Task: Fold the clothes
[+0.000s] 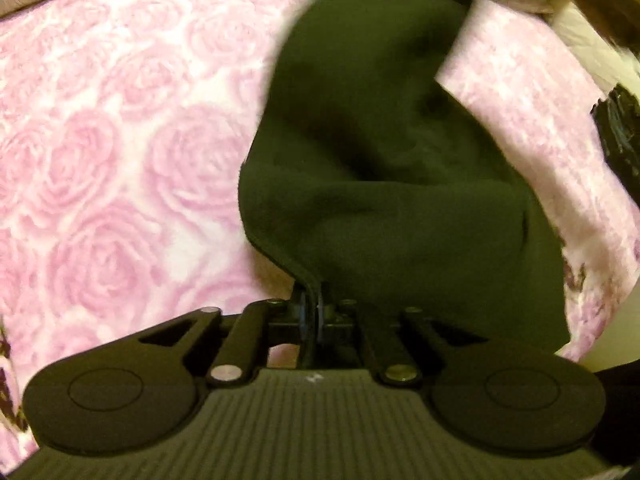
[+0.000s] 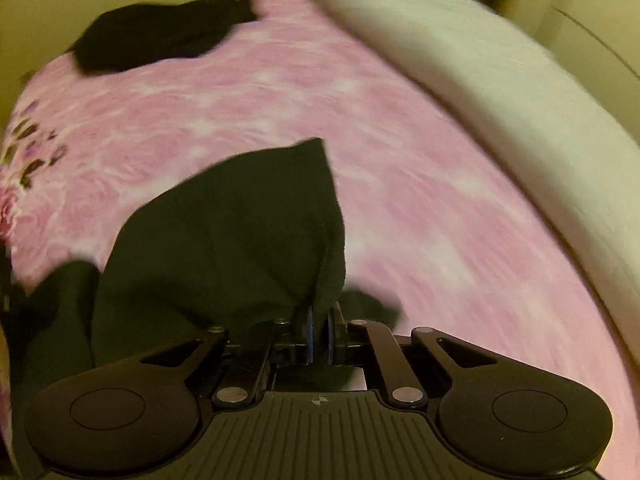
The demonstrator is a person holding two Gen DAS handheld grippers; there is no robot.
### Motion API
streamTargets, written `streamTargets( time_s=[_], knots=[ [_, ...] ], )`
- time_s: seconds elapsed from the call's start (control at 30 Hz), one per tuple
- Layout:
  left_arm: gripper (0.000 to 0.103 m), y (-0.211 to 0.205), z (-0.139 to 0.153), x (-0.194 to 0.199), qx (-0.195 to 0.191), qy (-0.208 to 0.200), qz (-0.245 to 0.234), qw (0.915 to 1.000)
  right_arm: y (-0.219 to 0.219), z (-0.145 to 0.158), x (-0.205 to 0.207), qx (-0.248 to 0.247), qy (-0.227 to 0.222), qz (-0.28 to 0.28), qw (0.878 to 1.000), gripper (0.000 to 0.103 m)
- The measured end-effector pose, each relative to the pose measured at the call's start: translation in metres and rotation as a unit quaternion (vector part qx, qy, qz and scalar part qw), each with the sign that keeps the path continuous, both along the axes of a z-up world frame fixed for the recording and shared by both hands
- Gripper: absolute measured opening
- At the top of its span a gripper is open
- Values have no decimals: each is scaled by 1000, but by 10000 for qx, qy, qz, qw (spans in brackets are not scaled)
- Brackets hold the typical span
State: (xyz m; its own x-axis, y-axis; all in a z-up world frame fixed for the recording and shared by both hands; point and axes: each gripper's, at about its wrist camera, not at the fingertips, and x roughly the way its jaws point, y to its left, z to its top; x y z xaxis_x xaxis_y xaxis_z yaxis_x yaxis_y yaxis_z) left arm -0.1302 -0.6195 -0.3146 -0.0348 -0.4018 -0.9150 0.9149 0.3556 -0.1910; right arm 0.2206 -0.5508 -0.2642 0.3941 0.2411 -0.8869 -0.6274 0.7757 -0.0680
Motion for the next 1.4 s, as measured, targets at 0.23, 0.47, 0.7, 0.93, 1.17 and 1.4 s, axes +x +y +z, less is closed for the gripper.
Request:
streamTargets(
  time_s=[0.23,0.47,0.7,0.93,1.17,1.4],
  knots=[
    [39,-19,4,27,-132,256,220,9993,-99,-11,-155,-786,759,-1675,9798,4],
    [43,-71,-9,-3,-48,637,-375,9973,-109,-50,-220,-777,1493,-2446,9549,6],
    [43,-108,-35,-32,368,763,-560,9948,-87,-12,-211,-592,614,-2309,9692,69],
    [0,-97,-16,-50,-30,396,-1135,9927,-44,-47,-161,-705,245,-972,9925,75],
    [42,-56,-22,11,133,834,536,9950,-59,-60,-140,-359,379,-1549,9866,75],
    [32,-90,-54,13,324,937,508,9938,-87,-67,-158,-35,814,-2843,9553,75]
  ],
)
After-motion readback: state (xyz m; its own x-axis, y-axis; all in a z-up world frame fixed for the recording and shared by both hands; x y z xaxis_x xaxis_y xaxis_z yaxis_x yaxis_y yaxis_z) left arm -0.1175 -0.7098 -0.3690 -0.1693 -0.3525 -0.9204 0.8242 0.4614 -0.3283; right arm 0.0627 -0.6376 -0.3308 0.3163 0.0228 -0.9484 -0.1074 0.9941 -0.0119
